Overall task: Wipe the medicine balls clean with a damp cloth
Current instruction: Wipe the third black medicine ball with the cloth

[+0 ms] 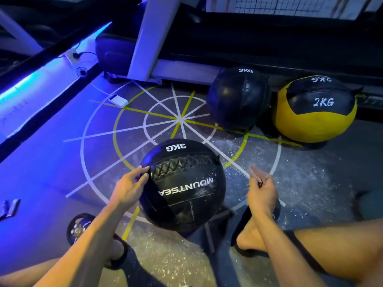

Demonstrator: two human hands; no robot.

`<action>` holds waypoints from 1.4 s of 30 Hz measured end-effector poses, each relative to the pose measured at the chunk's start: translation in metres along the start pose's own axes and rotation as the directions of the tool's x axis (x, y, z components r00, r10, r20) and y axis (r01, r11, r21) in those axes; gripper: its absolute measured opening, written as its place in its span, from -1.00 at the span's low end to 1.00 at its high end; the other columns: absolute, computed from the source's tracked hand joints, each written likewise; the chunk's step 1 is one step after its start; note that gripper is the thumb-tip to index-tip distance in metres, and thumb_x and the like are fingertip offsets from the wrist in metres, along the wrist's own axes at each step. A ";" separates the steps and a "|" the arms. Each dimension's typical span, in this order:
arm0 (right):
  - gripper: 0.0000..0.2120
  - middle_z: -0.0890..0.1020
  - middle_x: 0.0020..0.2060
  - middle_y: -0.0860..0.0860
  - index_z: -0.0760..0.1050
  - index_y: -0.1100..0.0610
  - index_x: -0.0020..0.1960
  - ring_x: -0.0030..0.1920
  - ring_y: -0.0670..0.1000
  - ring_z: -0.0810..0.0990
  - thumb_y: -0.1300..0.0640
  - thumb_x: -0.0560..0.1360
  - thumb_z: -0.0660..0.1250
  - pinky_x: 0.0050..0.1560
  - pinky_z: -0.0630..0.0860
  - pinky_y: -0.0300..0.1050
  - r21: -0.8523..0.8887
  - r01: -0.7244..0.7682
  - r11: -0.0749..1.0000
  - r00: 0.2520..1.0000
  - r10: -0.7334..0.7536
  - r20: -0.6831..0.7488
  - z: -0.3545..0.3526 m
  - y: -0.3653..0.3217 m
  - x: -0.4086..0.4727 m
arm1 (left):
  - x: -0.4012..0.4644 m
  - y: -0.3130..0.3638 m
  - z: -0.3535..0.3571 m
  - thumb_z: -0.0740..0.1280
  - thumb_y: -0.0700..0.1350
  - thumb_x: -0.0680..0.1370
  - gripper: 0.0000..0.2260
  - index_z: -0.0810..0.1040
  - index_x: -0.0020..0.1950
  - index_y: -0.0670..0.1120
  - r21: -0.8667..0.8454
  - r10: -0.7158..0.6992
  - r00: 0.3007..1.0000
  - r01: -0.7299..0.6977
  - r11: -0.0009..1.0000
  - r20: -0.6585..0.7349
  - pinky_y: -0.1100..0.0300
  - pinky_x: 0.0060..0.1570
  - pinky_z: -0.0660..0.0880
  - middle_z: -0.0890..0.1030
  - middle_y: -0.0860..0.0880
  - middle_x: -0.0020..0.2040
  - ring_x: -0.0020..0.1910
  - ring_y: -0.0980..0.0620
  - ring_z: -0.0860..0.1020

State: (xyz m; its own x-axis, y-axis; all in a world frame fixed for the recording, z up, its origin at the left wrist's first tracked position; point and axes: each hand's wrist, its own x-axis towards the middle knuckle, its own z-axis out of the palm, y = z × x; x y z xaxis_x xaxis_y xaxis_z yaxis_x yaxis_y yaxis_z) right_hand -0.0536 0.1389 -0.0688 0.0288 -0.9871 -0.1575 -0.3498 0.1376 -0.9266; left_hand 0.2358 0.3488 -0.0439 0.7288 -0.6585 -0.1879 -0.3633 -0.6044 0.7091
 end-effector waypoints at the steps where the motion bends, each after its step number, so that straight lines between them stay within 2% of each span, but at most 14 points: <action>1: -0.79 0.72 0.04 -0.17 0.55 -0.18 0.13 -0.07 0.08 0.70 0.11 0.60 0.32 0.01 0.66 0.21 0.058 0.042 0.997 0.999 -0.044 0.032 0.006 -0.010 -0.011 | -0.002 0.005 0.000 0.36 0.07 0.65 -0.63 0.52 0.47 0.13 0.014 0.052 0.998 -0.052 0.999 0.028 0.12 0.46 0.25 0.38 0.12 0.52 0.51 0.10 0.34; 6: -0.86 0.61 -0.11 -0.15 0.51 -0.06 0.07 -0.15 -0.06 0.59 0.11 0.55 0.39 -0.09 0.58 0.04 -0.042 0.394 0.918 0.908 -0.382 0.169 0.046 -0.036 -0.084 | -0.013 0.019 0.028 0.38 0.17 0.61 -0.47 0.38 0.56 0.19 0.094 0.195 0.978 -0.201 0.975 0.068 -0.05 0.48 0.33 0.30 -0.02 0.62 0.57 -0.01 0.30; 13: -0.89 0.63 -0.04 -0.06 0.60 0.03 0.03 -0.08 -0.01 0.63 0.15 0.54 0.34 -0.07 0.55 -0.09 -0.173 0.894 0.414 0.442 -0.747 0.496 0.099 -0.016 -0.116 | -0.011 0.019 0.031 0.41 0.13 0.59 -0.50 0.42 0.52 0.22 0.124 0.206 0.979 -0.206 0.971 0.014 0.01 0.40 0.37 0.35 -0.01 0.59 0.54 -0.05 0.37; 17: -0.85 0.61 -0.06 -0.08 0.60 -0.01 -0.01 -0.08 -0.04 0.60 0.23 0.50 0.40 -0.15 0.49 -0.12 -0.288 0.542 0.790 0.833 -0.460 0.306 0.039 0.007 -0.052 | -0.010 0.015 0.025 0.35 0.22 0.57 -0.48 0.40 0.53 0.24 0.087 0.147 0.989 -0.147 0.985 0.007 -0.04 0.42 0.38 0.31 0.08 0.61 0.56 -0.01 0.33; 20: -0.87 0.58 -0.14 -0.09 0.59 0.05 -0.01 -0.20 -0.13 0.58 0.26 0.54 0.41 -0.20 0.49 -0.17 -0.299 0.369 0.880 0.928 -0.328 0.179 0.034 0.009 -0.052 | -0.010 0.016 0.027 0.32 0.30 0.53 -0.45 0.40 0.52 0.28 0.071 0.143 0.990 -0.144 0.987 0.018 -0.13 0.45 0.38 0.32 0.09 0.60 0.56 -0.02 0.33; 22: -0.87 0.57 -0.10 -0.15 0.56 0.04 -0.02 -0.18 -0.19 0.56 0.26 0.54 0.36 -0.17 0.49 -0.31 -0.201 0.509 0.837 0.847 -0.447 0.287 0.058 -0.009 -0.083 | -0.010 0.018 0.028 0.33 0.31 0.53 -0.46 0.40 0.51 0.30 0.073 0.133 0.991 -0.134 0.988 0.023 -0.16 0.45 0.37 0.33 0.10 0.59 0.55 -0.04 0.34; 26: -0.87 0.61 0.07 -0.07 0.56 0.06 0.03 0.08 -0.05 0.61 0.19 0.50 0.31 0.02 0.60 -0.08 -0.061 0.872 0.485 0.408 -0.654 0.637 0.085 -0.009 -0.107 | -0.015 0.018 0.025 0.36 0.20 0.59 -0.52 0.41 0.52 0.26 0.077 0.126 0.992 -0.128 0.989 0.031 0.10 0.36 0.37 0.31 0.10 0.60 0.56 0.02 0.31; 27: -0.86 0.60 0.11 -0.09 0.58 0.05 0.05 0.12 -0.07 0.61 0.18 0.51 0.32 0.07 0.59 -0.10 -0.051 0.877 0.477 0.395 -0.658 0.641 0.081 -0.005 -0.094 | -0.016 0.019 0.023 0.34 0.17 0.62 -0.55 0.42 0.52 0.25 0.074 0.125 0.991 -0.127 0.989 0.036 0.17 0.32 0.34 0.31 0.10 0.60 0.56 0.04 0.30; 31: -0.93 0.54 -0.06 -0.12 0.57 0.01 0.03 -0.08 -0.04 0.60 0.16 0.60 0.35 -0.17 0.38 -0.35 -0.228 0.528 0.818 0.834 -0.448 0.323 0.048 -0.009 -0.052 | -0.012 0.021 0.020 0.18 0.20 0.68 -0.66 0.44 0.46 0.30 0.049 0.119 0.990 -0.123 0.991 0.082 0.09 0.43 0.28 0.37 0.09 0.57 0.56 0.06 0.29; 33: -0.89 0.53 -0.08 -0.12 0.57 0.01 0.04 -0.13 -0.05 0.59 0.21 0.60 0.36 -0.21 0.38 -0.37 -0.217 0.455 0.864 0.886 -0.416 0.203 0.056 -0.016 -0.058 | -0.009 0.029 0.018 0.10 0.35 0.64 -0.57 0.50 0.42 0.27 -0.056 0.045 0.989 -0.037 0.998 0.139 0.09 0.48 0.22 0.43 0.10 0.50 0.53 0.08 0.33; 35: -0.80 0.58 -0.01 -0.06 0.62 0.07 0.07 -0.02 -0.07 0.61 0.32 0.55 0.34 -0.01 0.50 -0.38 -0.136 0.629 0.766 0.756 -0.561 0.338 0.081 -0.028 -0.088 | -0.009 0.039 0.018 0.05 0.48 0.55 -0.41 0.58 0.37 0.22 -0.199 -0.032 0.985 0.066 0.978 0.172 0.19 0.40 0.20 0.46 0.15 0.38 0.44 0.13 0.39; 38: -0.78 0.61 0.09 0.19 0.62 0.26 0.11 0.17 0.20 0.57 0.36 0.53 0.27 0.22 0.51 0.09 -0.060 0.916 0.398 0.264 -0.482 0.835 0.113 -0.031 -0.128 | -0.011 0.041 0.022 0.00 0.56 0.50 -0.34 0.65 0.26 0.23 -0.290 -0.041 0.989 0.081 0.954 0.143 0.26 0.35 0.17 0.47 0.20 0.29 0.38 0.18 0.40; 39: -0.79 0.60 0.12 0.19 0.62 0.26 0.10 0.20 0.22 0.54 0.32 0.56 0.24 0.23 0.48 0.13 -0.051 0.939 0.341 0.203 -0.425 0.882 0.115 -0.029 -0.130 | -0.013 0.040 0.023 -0.01 0.61 0.46 -0.28 0.65 0.26 0.21 -0.295 -0.034 0.992 0.069 0.953 0.122 0.27 0.32 0.19 0.48 0.20 0.27 0.36 0.19 0.41; 42: -0.74 0.63 0.08 0.05 0.66 0.14 0.00 0.10 0.12 0.61 0.27 0.52 0.20 0.10 0.57 0.00 -0.045 0.894 0.446 0.341 -0.613 0.713 0.099 -0.018 -0.101 | -0.014 0.037 0.024 -0.03 0.56 0.51 -0.31 0.63 0.30 0.20 -0.198 -0.043 0.996 0.058 0.978 0.078 0.23 0.28 0.22 0.48 0.15 0.27 0.33 0.14 0.43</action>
State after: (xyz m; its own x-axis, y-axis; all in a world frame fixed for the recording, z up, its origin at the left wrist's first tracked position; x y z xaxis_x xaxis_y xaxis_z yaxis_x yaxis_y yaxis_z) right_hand 0.0425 0.2446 -0.0695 0.8919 -0.3625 0.2705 -0.1719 -0.8248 -0.5386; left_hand 0.1982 0.3251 -0.0310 0.6965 -0.6645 -0.2708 -0.1981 -0.5408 0.8175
